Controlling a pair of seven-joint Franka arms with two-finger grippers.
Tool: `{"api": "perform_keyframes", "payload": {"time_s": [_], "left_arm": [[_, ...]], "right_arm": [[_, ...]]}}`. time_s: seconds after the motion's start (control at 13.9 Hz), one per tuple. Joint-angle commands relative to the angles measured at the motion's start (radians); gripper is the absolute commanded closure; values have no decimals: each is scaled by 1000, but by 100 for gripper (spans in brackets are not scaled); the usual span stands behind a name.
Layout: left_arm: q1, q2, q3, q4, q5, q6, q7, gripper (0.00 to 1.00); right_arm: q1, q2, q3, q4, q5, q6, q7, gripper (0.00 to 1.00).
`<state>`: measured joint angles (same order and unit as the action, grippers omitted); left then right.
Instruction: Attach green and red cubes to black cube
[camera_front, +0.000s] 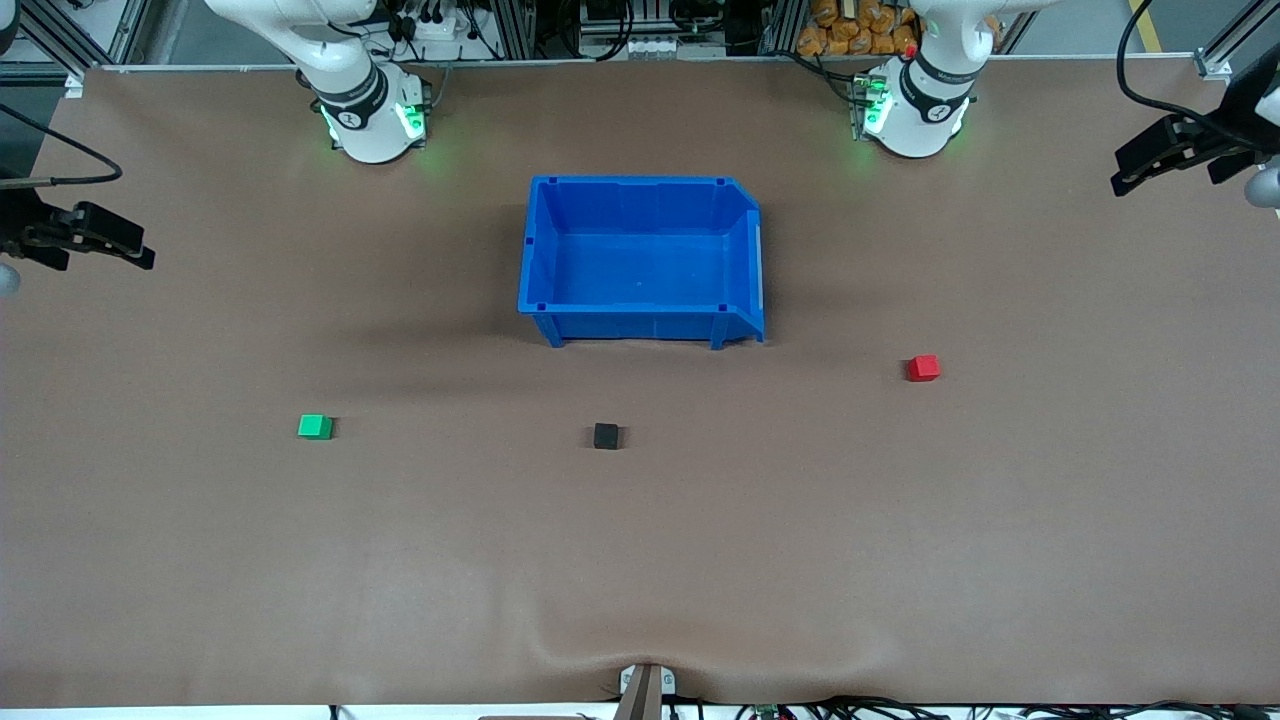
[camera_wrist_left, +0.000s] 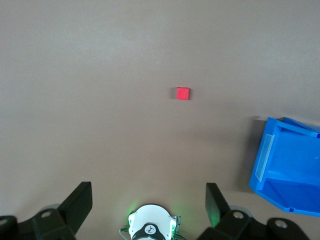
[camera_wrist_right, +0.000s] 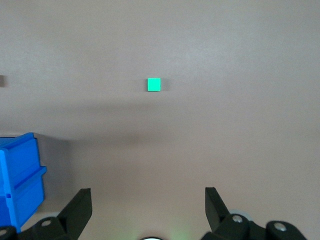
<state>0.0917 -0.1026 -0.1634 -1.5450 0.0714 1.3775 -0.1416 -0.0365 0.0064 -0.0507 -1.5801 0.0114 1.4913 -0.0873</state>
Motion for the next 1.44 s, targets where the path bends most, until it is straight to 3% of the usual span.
{"api": "perform_keyframes", "payload": {"time_s": [0.0, 0.43, 0.86, 1.08, 1.36], "left_arm": [[-3, -3, -13, -1, -13, -14, 0, 0], [5, -28, -15, -78, -15, 32, -7, 0], [8, -28, -15, -176, -16, 89, -4, 0], [10, -32, -11, -263, -45, 164, -4, 0], [8, -31, -11, -381, -47, 265, -4, 0]], "right_arm": [[-26, 73, 11, 35, -24, 0, -25, 0], [-59, 217, 11, -30, -2, 203, -23, 0], [-46, 263, 12, -283, -2, 633, -23, 0], [-17, 358, 14, -287, -2, 670, 3, 0], [-3, 451, 15, -301, -2, 829, 1, 0]]}}
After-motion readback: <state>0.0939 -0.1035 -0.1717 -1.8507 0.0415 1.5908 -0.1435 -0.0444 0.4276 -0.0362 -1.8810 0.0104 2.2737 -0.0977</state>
